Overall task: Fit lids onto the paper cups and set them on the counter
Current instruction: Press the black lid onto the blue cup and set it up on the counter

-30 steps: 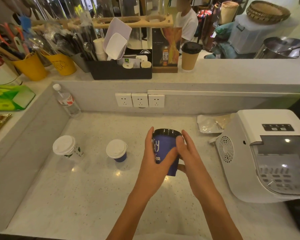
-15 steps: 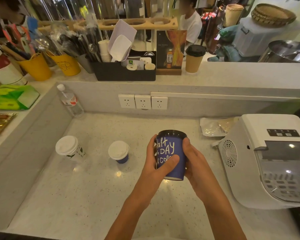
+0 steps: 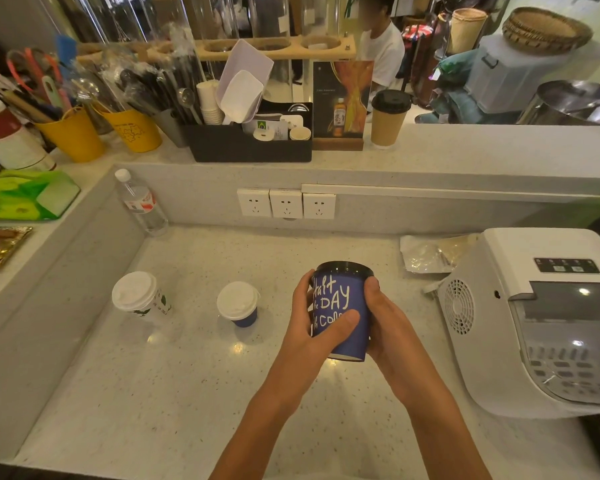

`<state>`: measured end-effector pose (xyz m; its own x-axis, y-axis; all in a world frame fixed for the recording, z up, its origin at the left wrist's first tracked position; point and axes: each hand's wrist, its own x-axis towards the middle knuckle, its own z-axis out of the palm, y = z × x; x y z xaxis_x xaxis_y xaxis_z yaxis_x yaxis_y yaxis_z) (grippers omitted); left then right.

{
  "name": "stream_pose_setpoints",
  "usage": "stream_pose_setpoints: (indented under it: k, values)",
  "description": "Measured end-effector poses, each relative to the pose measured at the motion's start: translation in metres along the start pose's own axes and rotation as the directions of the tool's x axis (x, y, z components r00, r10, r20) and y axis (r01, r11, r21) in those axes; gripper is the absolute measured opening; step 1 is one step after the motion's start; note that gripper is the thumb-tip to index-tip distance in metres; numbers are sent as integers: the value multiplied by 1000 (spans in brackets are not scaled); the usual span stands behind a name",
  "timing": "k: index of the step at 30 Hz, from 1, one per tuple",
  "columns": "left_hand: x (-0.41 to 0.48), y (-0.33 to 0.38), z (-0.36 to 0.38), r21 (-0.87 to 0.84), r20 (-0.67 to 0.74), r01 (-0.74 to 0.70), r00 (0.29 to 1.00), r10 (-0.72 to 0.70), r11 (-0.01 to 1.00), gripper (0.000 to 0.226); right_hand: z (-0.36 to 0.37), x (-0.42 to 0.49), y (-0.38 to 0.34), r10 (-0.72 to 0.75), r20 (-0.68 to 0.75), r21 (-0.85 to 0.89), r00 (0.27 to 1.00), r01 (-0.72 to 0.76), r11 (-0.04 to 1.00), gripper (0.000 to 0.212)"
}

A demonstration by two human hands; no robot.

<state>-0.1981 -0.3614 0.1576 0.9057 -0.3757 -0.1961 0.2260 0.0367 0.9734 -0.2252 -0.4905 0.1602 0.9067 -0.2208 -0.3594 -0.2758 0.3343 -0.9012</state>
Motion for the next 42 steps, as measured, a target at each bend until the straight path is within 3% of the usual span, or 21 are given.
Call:
stream_pose_setpoints:
  k: [14, 22, 26, 29, 32, 36, 39, 42]
  values:
    - [4, -6, 2, 144, -3, -95, 995, 96, 985, 77, -2, -2, -3, 31, -8, -140, 999, -32, 990, 81]
    - [4, 4, -4, 144, -9, -86, 996, 88, 986, 59, -1, 2, 0, 27, 14, -119, 1000, -25, 993, 85]
    - [6, -3, -12, 173, 9, -123, 992, 123, 977, 78, -13, 3, 4, -104, 97, -148, 990, 117, 982, 57]
    - [7, -9, -15, 252, 33, -137, 991, 133, 958, 95, -25, 5, 3, -226, 218, -211, 949, 272, 939, 80]
    - [12, -15, -12, 248, 27, -152, 988, 150, 957, 88, -28, 10, 2, -269, 257, -233, 928, 330, 915, 91]
    - [18, -8, -1, 328, -88, -153, 978, 192, 932, 80, -35, 9, -1, -273, 221, -185, 936, 315, 931, 73]
    - [25, 7, 11, 375, -76, -135, 982, 175, 917, 66, -37, 7, -10, -195, 94, -119, 976, 205, 972, 53]
    - [38, 16, 25, 216, 4, -83, 996, 85, 973, 56, -41, 14, -27, -215, -35, -218, 976, 202, 955, 56]
